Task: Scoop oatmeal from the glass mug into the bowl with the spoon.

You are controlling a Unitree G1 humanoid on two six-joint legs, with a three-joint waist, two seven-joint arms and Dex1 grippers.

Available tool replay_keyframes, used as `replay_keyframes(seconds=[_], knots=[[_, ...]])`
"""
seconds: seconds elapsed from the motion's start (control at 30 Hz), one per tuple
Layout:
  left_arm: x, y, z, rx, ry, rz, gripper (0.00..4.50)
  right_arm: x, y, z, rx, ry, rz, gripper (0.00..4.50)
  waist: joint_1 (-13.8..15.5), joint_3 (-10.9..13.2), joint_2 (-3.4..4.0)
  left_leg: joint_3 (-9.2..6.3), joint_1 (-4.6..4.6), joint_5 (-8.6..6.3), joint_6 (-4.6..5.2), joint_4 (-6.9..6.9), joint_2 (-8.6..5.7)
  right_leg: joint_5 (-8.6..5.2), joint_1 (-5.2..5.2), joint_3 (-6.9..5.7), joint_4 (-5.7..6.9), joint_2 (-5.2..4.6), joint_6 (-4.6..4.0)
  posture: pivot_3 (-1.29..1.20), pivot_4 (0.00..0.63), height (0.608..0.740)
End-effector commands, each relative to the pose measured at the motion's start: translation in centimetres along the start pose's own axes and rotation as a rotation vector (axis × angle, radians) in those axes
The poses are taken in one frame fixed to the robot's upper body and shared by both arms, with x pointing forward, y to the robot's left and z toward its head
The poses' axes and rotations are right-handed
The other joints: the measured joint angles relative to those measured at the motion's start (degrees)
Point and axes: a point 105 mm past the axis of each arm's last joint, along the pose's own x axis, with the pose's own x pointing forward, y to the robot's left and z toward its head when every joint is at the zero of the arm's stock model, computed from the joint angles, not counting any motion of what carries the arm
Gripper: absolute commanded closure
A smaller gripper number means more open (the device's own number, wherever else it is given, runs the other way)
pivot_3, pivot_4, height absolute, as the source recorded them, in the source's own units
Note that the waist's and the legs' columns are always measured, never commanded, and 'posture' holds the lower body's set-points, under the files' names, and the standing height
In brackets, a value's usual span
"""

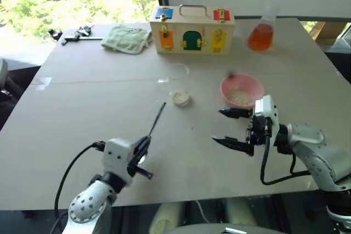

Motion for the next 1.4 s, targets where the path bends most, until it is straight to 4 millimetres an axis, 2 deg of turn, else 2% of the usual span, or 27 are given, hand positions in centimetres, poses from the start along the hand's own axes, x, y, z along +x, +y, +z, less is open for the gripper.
replay_keyframes(seconds=[0.03, 0.13, 0.27, 0.37, 0.5, 0.6, 0.7, 0.73, 0.77, 0.83, 1.07, 1.3, 1.33, 1.4], knots=[[0.5, -1.8, 2.5, 0.125, -0.116, -0.128, 4.48, 1.1, 0.2, 0.0, 0.058, 0.011, 0.011, 0.0, -0.2, 0.0, 0.04, 0.0, 0.0, 0.01, 0.03, 0.0, 0.01, 0.0, 0.0, -0.01, 0.01, 0.0, 0.0, 0.0, 0.15, 0.74], [1.3, -2.5, 2.7, 0.2, -0.137, -0.237, 4.48, 2.2, 0.4, -0.1, 0.157, 0.013, 0.032, 0.0, -0.3, 0.1, 0.1, -0.02, 0.0, 0.08, 0.14, -0.03, 0.02, 0.0, -0.05, -0.04, 0.03, 0.03, 0.0, 0.0, 0.15, 0.74], [2.1, -3.5, 2.7, 0.259, -0.16, -0.38, 4.48, 3.7, -0.6, 0.9, 0.33, -0.06, -0.011, 0.0, -0.5, 0.1, 0.12, -0.02, 0.0, 0.1, 0.13, -0.04, 0.01, 0.0, -0.07, -0.03, 0.03, 0.06, 0.0, 0.0, 0.15, 0.74], [2.6, -3.3, 2.8, 0.273, -0.172, -0.429, 4.48, 4.0, -1.1, 2.3, 0.421, -0.125, -0.016, 0.0, -0.5, 0.1, 0.15, -0.02, -0.05, 0.18, -0.01, -0.05, -0.02, 0.01, -0.12, -0.01, 0.01, 0.06, 0.01, 0.0, 0.15, 0.74], [3.1, -2.8, 2.5, 0.311, -0.175, -0.464, 4.48, 4.2, -0.9, 3.1, 0.447, -0.133, 0.0, 0.0, -0.4, 0.1, 0.15, -0.04, -0.18, 0.23, -0.08, -0.05, -0.03, 0.01, -0.32, -0.05, 0.02, 0.06, 0.01, 0.0, 0.15, 0.74], [3.8, -2.2, 2.8, 0.306, -0.195, -0.436, 4.5, 4.2, -0.7, 3.2, 0.452, -0.125, 0.003, 1.33, -0.5, 0.1, 0.16, -0.03, -0.19, 0.24, -0.08, -0.06, -0.03, 0.01, -0.32, -0.03, 0.06, 0.06, 0.02, 0.0, 0.15, 0.74], [4.3, -1.9, 3.4, 0.291, -0.231, -0.395, 4.5, 4.2, -0.7, 2.8, 0.46, -0.1, -0.009, 2.87, -0.5, 0.1, 0.16, -0.01, -0.19, 0.24, -0.08, -0.05, -0.04, 0.01, -0.33, 0.0, 0.1, 0.07, 0.02, 0.0, 0.15, 0.74], [4.4, -2.1, 3.6, 0.291, -0.24, -0.395, 4.5, 4.2, -0.9, 2.7, 0.466, -0.1, -0.024, 3.25, -0.5, 0.1, 0.16, -0.01, -0.19, 0.24, -0.08, -0.06, -0.04, 0.01, -0.33, 0.0, 0.1, 0.07, 0.02, 0.0, 0.15, 0.74], [4.5, -2.3, 3.7, 0.292, -0.245, -0.397, 4.5, 4.2, -1.0, 2.6, 0.468, -0.099, -0.036, 3.25, -0.6, 0.1, 0.16, -0.01, -0.19, 0.24, -0.08, -0.05, -0.04, 0.01, -0.33, 0.0, 0.11, 0.07, 0.02, 0.0, 0.15, 0.74], [4.6, -2.5, 3.8, 0.289, -0.251, -0.398, 4.5, 4.2, -1.3, 2.5, 0.466, -0.097, -0.053, 4.07, -0.5, 0.1, 0.16, -0.01, -0.19, 0.25, -0.08, -0.05, -0.03, 0.01, -0.36, 0.01, 0.15, 0.08, 0.02, 0.0, 0.15, 0.74], [4.6, -2.8, 3.8, 0.295, -0.255, -0.391, 4.5, 4.5, -1.7, 2.9, 0.474, -0.116, -0.064, 4.07, -0.6, 0.1, 0.16, 0.01, -0.19, 0.25, -0.08, -0.04, -0.03, 0.01, -0.4, 0.03, 0.2, 0.1, 0.02, 0.0, 0.15, 0.74], [4.7, -2.1, 3.5, 0.292, -0.249, -0.362, 4.5, 4.5, -1.7, 2.8, 0.472, -0.105, -0.067, 4.07, -0.6, 0.1, 0.16, 0.01, -0.19, 0.25, -0.08, -0.04, -0.03, 0.01, -0.41, 0.04, 0.19, 0.11, 0.02, 0.0, 0.15, 0.74], [4.7, -2.0, 3.6, 0.282, -0.252, -0.358, 3.82, 4.5, -1.7, 2.8, 0.475, -0.105, -0.068, 4.13, -0.6, 0.1, 0.16, 0.01, -0.19, 0.25, -0.08, -0.04, -0.03, 0.01, -0.4, 0.04, 0.2, 0.1, 0.02, 0.0, 0.15, 0.74], [4.8, -1.8, 3.7, 0.293, -0.255, -0.352, 3.05, 4.4, -1.8, 2.7, 0.477, -0.102, -0.075, 4.13, -0.6, 0.1, 0.16, 0.01, -0.19, 0.25, -0.08, -0.04, -0.03, 0.01, -0.41, 0.04, 0.2, 0.11, 0.02, 0.0, 0.15, 0.74]])
